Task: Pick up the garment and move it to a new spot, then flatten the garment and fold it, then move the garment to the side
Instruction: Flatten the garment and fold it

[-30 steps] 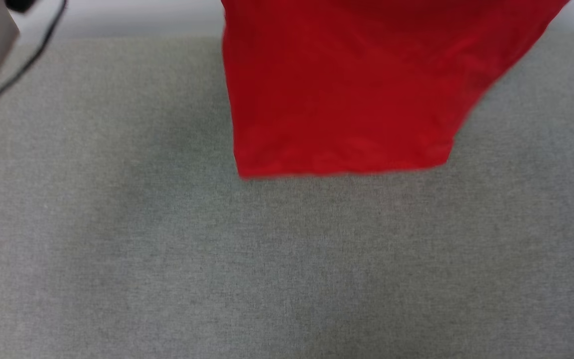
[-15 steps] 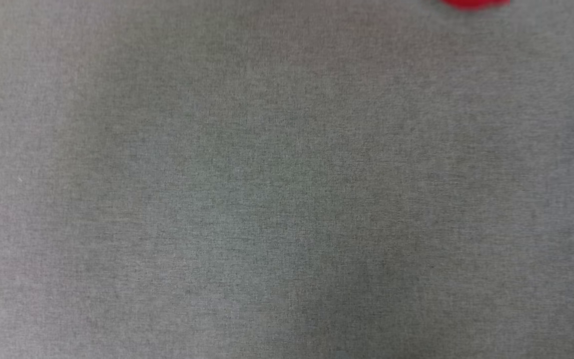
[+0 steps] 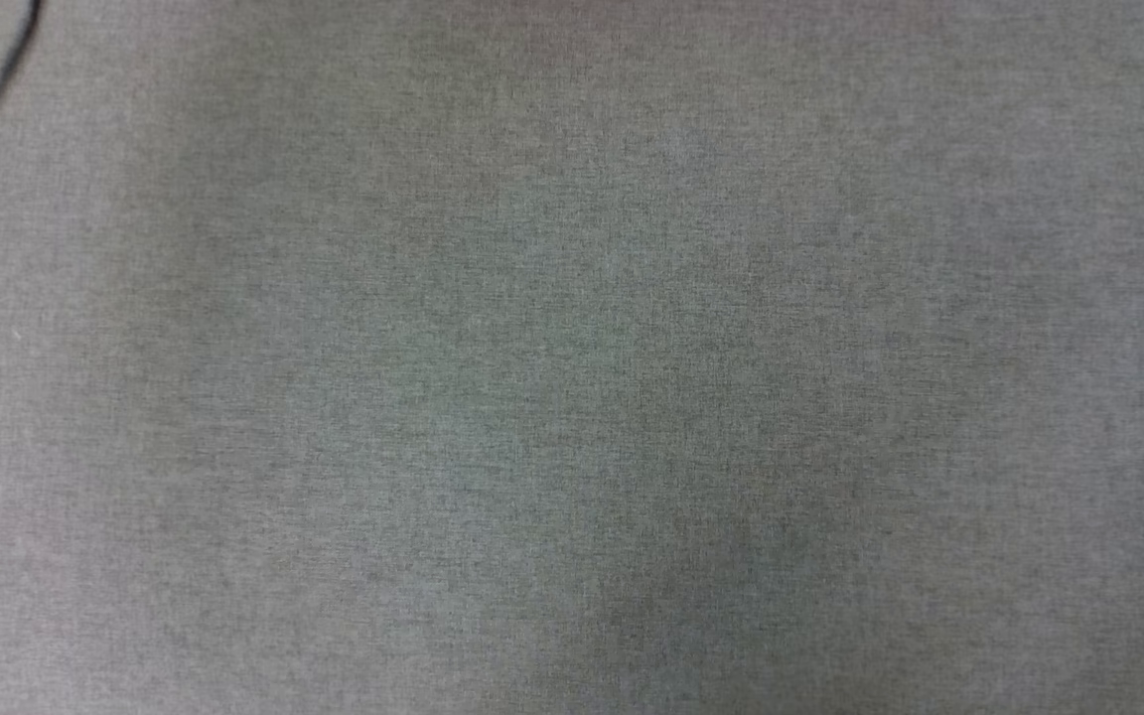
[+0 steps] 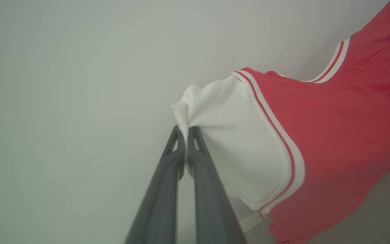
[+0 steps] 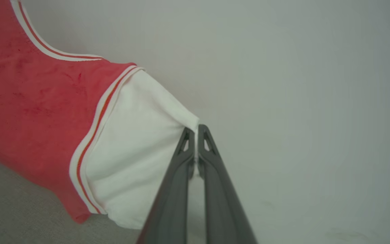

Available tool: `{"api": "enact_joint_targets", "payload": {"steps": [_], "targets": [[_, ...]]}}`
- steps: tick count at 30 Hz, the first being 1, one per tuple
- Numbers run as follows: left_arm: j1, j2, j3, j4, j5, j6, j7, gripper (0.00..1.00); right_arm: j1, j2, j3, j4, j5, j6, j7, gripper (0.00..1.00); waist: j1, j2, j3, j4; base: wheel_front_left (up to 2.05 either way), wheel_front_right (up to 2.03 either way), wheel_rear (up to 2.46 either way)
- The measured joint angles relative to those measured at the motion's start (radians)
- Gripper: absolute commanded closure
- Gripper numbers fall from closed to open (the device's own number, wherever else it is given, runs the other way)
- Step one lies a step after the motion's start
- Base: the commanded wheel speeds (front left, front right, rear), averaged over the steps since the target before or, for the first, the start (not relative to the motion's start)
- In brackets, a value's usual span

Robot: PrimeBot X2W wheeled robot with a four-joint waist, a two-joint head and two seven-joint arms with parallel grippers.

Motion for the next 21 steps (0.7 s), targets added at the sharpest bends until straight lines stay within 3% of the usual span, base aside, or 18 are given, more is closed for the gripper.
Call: {"api": "enact_joint_targets", "payload": {"steps": [11, 21], "targets": [[0.423, 0.018, 0.001, -0.064, -0.066, -0.001, -0.052, 1.00, 0.383, -0.038, 0.115, -0.068, 0.146, 0.000, -0.140, 1.00, -0.0001, 0.0000, -0.089, -0.003, 0.00, 0.00, 0.00], [0.911, 0.088, 0.053, -0.293, -0.098, 0.100, -0.052, 1.00, 0.781, -0.050, 0.124, -0.130, 0.246, 0.000, -0.194, 1.00, -0.0002, 0.0000, -0.243, -0.014, 0.00, 0.00, 0.00]]}}
